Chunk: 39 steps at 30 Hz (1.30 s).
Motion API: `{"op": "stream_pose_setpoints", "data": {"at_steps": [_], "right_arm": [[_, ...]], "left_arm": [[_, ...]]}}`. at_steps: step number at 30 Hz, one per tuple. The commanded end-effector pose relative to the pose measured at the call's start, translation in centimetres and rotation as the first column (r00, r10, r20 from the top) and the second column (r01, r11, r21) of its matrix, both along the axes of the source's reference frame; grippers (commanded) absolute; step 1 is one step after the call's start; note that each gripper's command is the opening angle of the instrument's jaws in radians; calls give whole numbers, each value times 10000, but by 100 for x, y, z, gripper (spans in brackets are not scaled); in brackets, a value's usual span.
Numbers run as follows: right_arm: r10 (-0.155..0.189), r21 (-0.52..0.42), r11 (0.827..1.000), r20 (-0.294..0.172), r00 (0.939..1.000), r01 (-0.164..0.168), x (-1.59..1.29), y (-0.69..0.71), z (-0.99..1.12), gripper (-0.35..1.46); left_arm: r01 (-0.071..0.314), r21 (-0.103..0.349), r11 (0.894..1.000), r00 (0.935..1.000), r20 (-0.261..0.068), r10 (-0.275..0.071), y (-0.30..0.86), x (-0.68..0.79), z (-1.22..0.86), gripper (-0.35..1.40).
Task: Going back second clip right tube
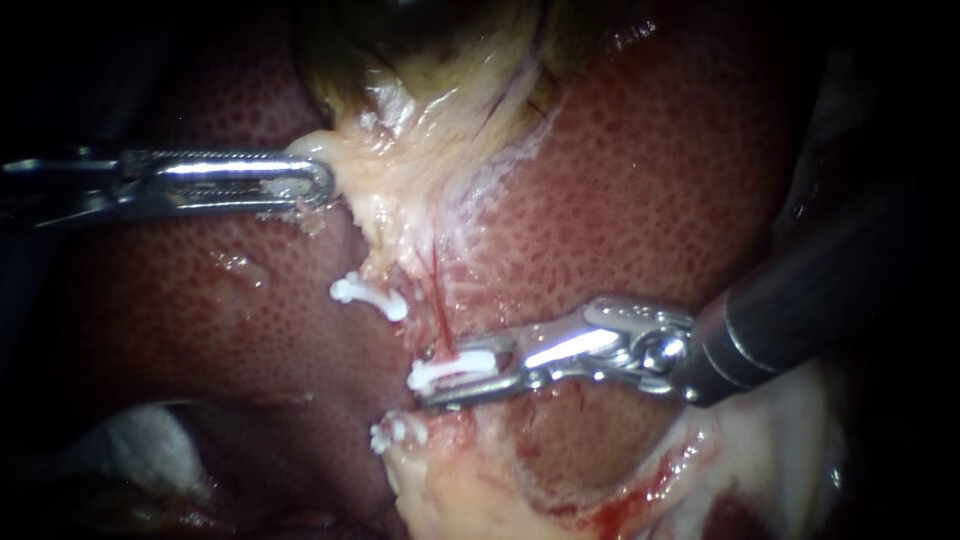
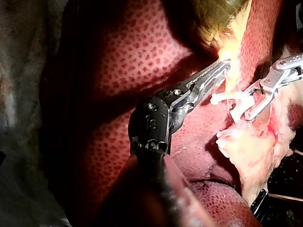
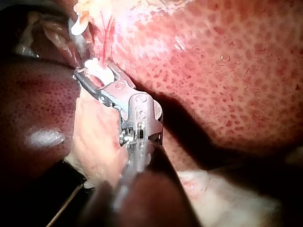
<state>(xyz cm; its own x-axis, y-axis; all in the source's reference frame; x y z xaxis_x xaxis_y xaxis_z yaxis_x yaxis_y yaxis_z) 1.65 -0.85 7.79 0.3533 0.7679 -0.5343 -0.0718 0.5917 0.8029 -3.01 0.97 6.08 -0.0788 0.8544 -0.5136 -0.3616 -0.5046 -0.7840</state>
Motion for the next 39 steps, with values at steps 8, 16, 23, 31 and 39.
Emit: {"op": "stream_pose_setpoints", "data": {"at_steps": [8,16,23,31,39], "right_arm": [[-113,-394,9992,-62,9999,111,-10,6,-3,49],[-706,-1629,9846,-417,9966,629,-66,33,-52,49],[-912,-2580,9632,-478,9947,759,-112,72,-112,49],[-1010,-3103,9471,-458,9938,820,-137,94,-141,49],[-1006,-3144,9458,-441,9940,817,-137,88,-138,49]], "left_arm": [[0,-2,10000,10000,-2,0,0,1,0,-35],[-13,-8,10000,10000,4,13,0,3,2,-35],[-12,-22,10000,10000,-2,12,-1,2,6,-35],[-5,-59,10000,10000,-21,4,-3,0,14,-35],[-169,-141,9998,9998,-46,168,-15,-20,38,-35]]}}
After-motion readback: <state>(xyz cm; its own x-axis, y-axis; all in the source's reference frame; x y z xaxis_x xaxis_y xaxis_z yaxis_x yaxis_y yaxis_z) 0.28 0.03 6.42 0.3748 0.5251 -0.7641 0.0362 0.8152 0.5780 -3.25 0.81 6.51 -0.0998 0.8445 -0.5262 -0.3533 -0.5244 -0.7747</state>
